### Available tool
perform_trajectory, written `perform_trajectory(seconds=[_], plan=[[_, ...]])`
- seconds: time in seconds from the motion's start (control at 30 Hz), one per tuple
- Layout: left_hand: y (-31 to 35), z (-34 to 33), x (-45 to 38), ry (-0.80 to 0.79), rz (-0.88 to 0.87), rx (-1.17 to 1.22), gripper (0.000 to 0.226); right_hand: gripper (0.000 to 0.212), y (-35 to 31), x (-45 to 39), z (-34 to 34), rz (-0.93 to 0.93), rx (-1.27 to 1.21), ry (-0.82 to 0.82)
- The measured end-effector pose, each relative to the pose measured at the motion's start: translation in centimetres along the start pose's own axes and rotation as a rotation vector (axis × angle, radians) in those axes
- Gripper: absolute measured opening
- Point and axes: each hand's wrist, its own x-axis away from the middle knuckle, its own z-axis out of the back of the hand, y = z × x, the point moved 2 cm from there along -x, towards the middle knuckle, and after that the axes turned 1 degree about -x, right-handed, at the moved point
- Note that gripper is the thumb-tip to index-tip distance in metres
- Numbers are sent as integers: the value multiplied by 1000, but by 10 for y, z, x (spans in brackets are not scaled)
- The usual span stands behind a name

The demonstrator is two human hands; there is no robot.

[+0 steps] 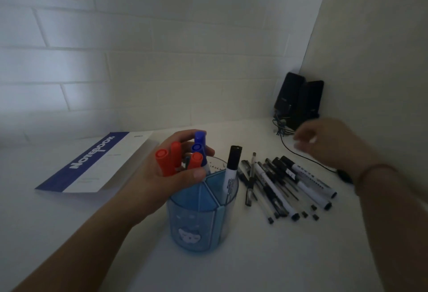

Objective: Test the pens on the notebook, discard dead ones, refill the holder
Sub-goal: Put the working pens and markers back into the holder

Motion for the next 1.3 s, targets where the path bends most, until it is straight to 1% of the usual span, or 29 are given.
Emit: perform_trajectory(seconds=[0.07,0.1,0.2,0.33,0.43,0.5,0.53,0.57,0.63,0.7,0.73,0.77,0.8,0.87,0.97,1.0,1.03,1.13,1.23,1.3], plan=[[0,0,1,-3,-4,-1,82,7,23,-6,-32,-105,117,-175],[1,0,1,-1,-7,-1,82,12,29,-8,-44,-124,144,-213],[1,-1,1,6,-5,8,84,18,36,-12,-57,-146,139,-194],[0,-1,-1,13,-7,33,80,17,41,-10,-59,-149,84,-228],[-2,0,-1,13,4,69,73,31,42,-10,-51,-157,31,-262],[-3,0,-1,7,11,79,72,44,33,-8,-35,-129,-29,-234],[-3,0,-1,9,14,79,72,45,23,-6,-22,-102,-105,-189],[-4,0,0,13,17,75,70,45,10,-2,-7,-68,-232,-135],[-5,0,0,24,22,77,60,44,-26,12,23,22,-628,-54],[-5,1,0,30,26,79,56,42,-67,32,46,191,-1023,-12],[-5,1,1,30,29,79,55,41,-85,42,52,279,-1136,-8],[-5,0,1,31,33,80,55,42,-98,49,54,350,-1185,-5],[-4,0,1,33,35,81,54,43,-109,54,52,399,-1179,4],[-3,1,2,38,36,76,54,45,-122,58,41,459,-1025,31],[-3,1,2,39,31,41,54,37,-129,60,22,567,-573,48],[-3,1,2,43,29,38,52,33,-129,60,18,596,-463,59],[-3,0,2,46,26,43,50,29,-129,60,16,621,-403,62],[-3,-1,2,46,12,48,45,18,-126,59,15,695,-348,21],[-2,-1,3,49,-5,63,38,16,-127,59,10,751,-328,-150],[-2,-2,3,50,-11,76,39,15,-128,61,10,767,-348,-240]])
